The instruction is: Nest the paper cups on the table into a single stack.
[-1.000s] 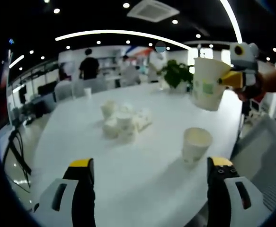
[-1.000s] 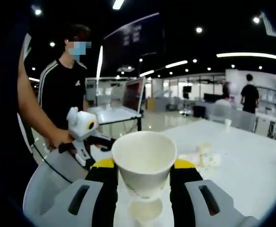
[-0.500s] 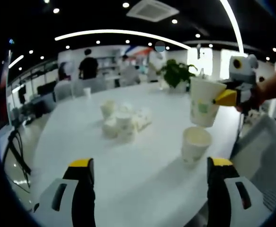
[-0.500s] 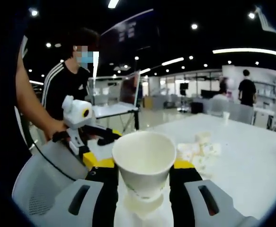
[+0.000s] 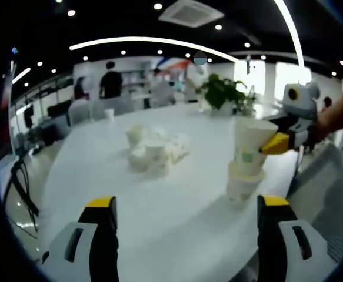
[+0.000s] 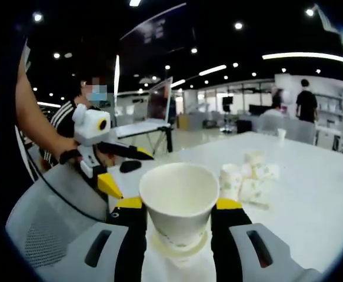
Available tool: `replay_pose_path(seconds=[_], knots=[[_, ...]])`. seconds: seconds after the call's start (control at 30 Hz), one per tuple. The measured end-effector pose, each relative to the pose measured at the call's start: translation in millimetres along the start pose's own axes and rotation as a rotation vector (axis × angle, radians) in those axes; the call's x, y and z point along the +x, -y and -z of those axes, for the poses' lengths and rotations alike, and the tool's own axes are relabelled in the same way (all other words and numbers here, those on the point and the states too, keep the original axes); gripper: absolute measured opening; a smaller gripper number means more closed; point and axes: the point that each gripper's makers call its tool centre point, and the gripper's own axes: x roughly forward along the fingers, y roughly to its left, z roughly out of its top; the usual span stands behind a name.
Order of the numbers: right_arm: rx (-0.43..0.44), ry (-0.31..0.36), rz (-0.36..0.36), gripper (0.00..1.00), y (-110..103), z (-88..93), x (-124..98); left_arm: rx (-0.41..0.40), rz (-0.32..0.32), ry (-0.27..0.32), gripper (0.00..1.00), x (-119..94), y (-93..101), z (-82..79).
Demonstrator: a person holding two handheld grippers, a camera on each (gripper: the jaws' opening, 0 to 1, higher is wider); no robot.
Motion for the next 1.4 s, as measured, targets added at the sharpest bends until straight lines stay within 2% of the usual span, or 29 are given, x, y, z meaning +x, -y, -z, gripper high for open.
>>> replay_pose_path(seconds=[0.2,0.43,0.8,1.0,1.17,1.3,1.4], knots=[[-0.010,-0.033,0.018,0.41,5,16.0,3,-0.004,-0.002,0.002,0.97,0,-0.9,0.1],[-0.008,-0.058,0.019,0.41,4,24.3,6,-0.008,-0.004,0.004,0.97,-1,-2.3,0.2],[-0.028,-0.135,0.035,0.42,3,44.1,10,-0.007,-0.003,0.002,0.96,-1,-1.6,0.3],[-0.021,-0.135,0.036,0.44,4,42.9,10,-0.006,0.000,0.001,0.96,-1,-0.9,0.1],[-0.002,-0.102,0.034,0.54,4,31.7,8,-0.006,0.000,0.000,0.96,-1,-0.2,0.0],[-0.002,-0.086,0.034,0.68,6,18.7,4,0.002,-0.006,0.005,0.97,-1,-1.3,-1.3],[-0.001,-0.074,0.044,0.70,15,5.4,-2,-0.003,-0.005,0.012,0.98,-1,-1.5,-2.4]])
